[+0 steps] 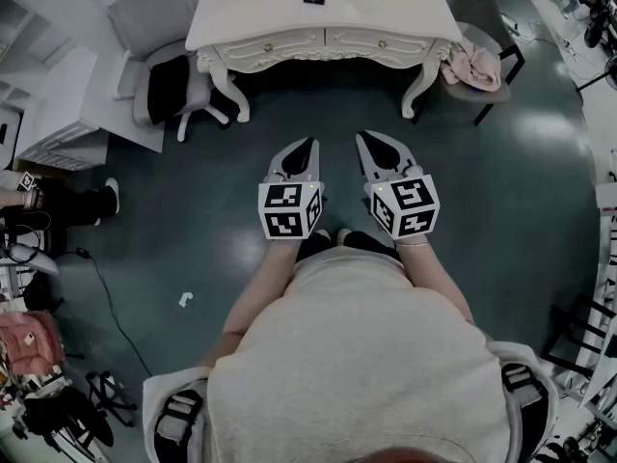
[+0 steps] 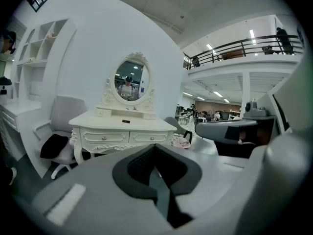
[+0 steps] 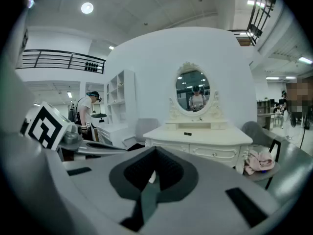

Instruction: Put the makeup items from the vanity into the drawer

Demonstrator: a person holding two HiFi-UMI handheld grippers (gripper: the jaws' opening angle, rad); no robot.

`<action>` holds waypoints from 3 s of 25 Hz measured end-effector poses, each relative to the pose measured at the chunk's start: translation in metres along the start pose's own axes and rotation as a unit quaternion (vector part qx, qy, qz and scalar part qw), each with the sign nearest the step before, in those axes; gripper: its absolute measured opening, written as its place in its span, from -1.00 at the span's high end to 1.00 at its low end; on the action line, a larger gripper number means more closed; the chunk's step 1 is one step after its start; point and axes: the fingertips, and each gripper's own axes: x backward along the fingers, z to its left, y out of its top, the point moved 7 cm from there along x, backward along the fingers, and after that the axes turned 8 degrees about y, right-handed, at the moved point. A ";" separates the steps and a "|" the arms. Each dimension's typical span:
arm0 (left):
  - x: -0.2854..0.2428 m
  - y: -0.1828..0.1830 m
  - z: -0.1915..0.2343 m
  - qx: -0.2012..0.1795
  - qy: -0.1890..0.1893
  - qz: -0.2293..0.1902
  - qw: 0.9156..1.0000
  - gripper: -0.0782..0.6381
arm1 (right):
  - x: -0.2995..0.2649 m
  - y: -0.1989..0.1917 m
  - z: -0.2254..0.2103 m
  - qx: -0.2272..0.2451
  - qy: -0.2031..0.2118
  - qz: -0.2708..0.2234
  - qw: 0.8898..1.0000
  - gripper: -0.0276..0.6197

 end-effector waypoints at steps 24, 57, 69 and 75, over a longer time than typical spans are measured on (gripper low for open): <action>0.003 -0.007 -0.049 0.000 -0.066 -0.017 0.998 0.76 | 0.035 -0.025 -0.017 -0.036 0.035 0.004 0.999 0.89; -0.184 0.079 0.096 0.012 -0.091 -0.006 0.996 0.76 | -0.168 0.033 -0.109 -0.055 -0.019 -0.012 0.998 0.89; -0.232 0.099 0.148 0.018 -0.124 0.009 0.992 0.76 | -0.238 0.054 -0.125 -0.050 -0.039 -0.003 0.998 0.89; -0.254 0.104 0.166 0.028 -0.112 0.007 0.993 0.76 | -0.260 0.060 -0.141 -0.050 -0.047 -0.005 0.998 0.89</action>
